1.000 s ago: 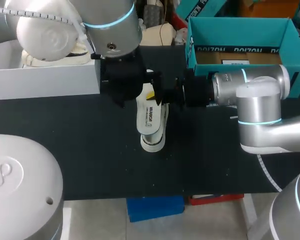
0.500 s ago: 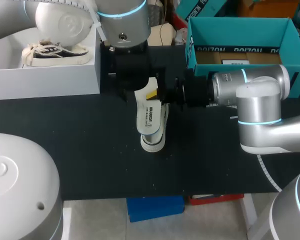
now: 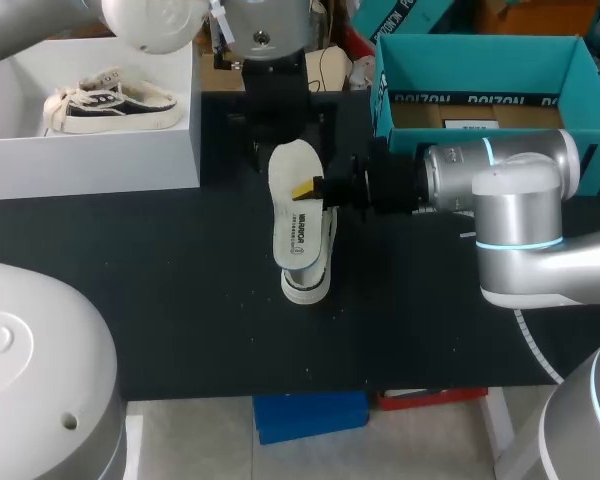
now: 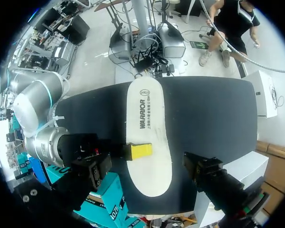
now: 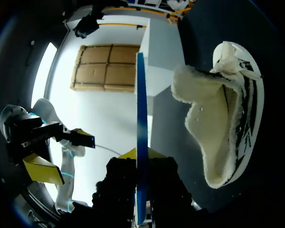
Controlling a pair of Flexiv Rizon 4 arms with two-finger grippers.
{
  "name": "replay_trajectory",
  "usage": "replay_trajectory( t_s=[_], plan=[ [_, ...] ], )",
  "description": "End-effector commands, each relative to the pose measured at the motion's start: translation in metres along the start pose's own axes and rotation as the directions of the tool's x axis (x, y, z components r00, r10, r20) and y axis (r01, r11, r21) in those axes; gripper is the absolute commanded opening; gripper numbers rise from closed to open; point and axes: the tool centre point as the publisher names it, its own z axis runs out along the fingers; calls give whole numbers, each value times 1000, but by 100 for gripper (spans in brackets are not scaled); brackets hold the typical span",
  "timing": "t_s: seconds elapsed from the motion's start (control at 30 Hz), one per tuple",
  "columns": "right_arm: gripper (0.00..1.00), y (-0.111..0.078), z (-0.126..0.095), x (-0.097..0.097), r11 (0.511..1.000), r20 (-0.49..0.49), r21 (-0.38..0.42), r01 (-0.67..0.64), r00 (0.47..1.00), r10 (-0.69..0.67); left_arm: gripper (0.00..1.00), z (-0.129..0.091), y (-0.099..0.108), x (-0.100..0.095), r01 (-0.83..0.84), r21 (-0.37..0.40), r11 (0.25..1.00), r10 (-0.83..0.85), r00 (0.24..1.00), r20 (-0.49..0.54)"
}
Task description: Take the shoe out of the shoebox, open the shoe tongue, remove and reinsert the insole, then place the shoe into the shoebox
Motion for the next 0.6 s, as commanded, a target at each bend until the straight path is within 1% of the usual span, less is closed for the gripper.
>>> replay_trajectory(
  t_s=[0.03, 0.37, 0.5, 0.6],
  plan=[
    [0, -1, 1, 0, 1000, 2, -2, -1, 1000, 1, 100, 3, 25, -4, -2, 25, 1000, 3, 1000, -12],
    [0, -1, 1, 0, 1000, 2, -2, -1, 1000, 1, 100, 7, 77, -4, 0, 14, 1000, 1, 1000, -21],
    [0, -1, 1, 0, 1000, 2, -2, -1, 1000, 1, 100, 10, 94, -3, 3, 9, 1000, -2, 1000, -23],
    [0, -1, 1, 0, 1000, 2, -2, -1, 1000, 1, 100, 13, 102, -1, 7, 6, 1000, -7, 1000, -24]
  ],
)
